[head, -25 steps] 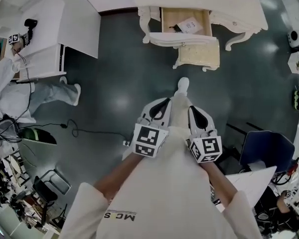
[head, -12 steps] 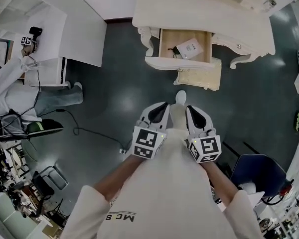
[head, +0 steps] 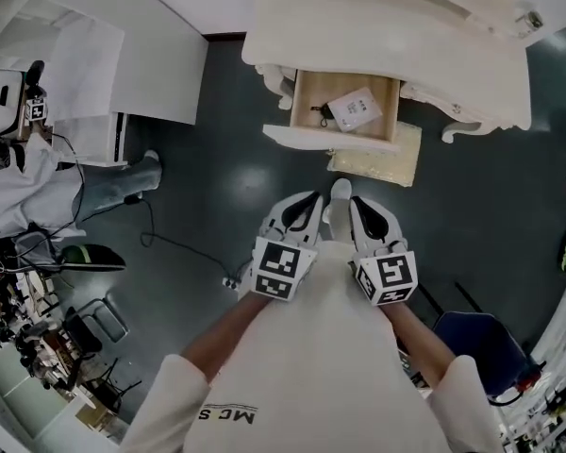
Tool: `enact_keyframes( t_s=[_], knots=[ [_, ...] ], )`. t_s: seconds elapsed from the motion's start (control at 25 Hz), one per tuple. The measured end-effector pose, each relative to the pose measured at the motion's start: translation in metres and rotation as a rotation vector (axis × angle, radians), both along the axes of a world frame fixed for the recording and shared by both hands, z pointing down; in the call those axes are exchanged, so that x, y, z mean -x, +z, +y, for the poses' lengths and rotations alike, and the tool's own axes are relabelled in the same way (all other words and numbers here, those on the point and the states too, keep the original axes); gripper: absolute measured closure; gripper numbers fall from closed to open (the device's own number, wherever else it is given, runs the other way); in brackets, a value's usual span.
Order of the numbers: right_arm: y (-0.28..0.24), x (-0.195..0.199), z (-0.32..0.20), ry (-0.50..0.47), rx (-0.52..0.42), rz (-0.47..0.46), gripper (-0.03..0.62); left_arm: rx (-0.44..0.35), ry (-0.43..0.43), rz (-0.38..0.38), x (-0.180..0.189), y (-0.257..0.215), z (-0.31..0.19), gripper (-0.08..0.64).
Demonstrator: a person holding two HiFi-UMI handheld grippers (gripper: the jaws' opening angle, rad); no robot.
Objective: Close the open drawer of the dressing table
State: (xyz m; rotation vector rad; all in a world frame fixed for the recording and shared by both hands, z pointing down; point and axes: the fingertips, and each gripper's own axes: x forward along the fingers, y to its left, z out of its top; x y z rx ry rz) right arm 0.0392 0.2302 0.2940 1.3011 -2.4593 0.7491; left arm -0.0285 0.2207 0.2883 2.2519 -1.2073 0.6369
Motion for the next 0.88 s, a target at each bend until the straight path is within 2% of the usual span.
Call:
enact_keyframes(
  t_s=[0.64,0.88],
  knots=[
    [0.023,0.007,-0.029,-0.019,0.051,0.037,0.592,0.067,0.001,-0.007,-0.001,0.033,-0.033,0.551],
    [0.045,0.008,-0.038,-0.06,0.097,0.042,0.592,0.093,-0.008,-0.018,-0.002,0.056,-0.045,0.551]
  ],
)
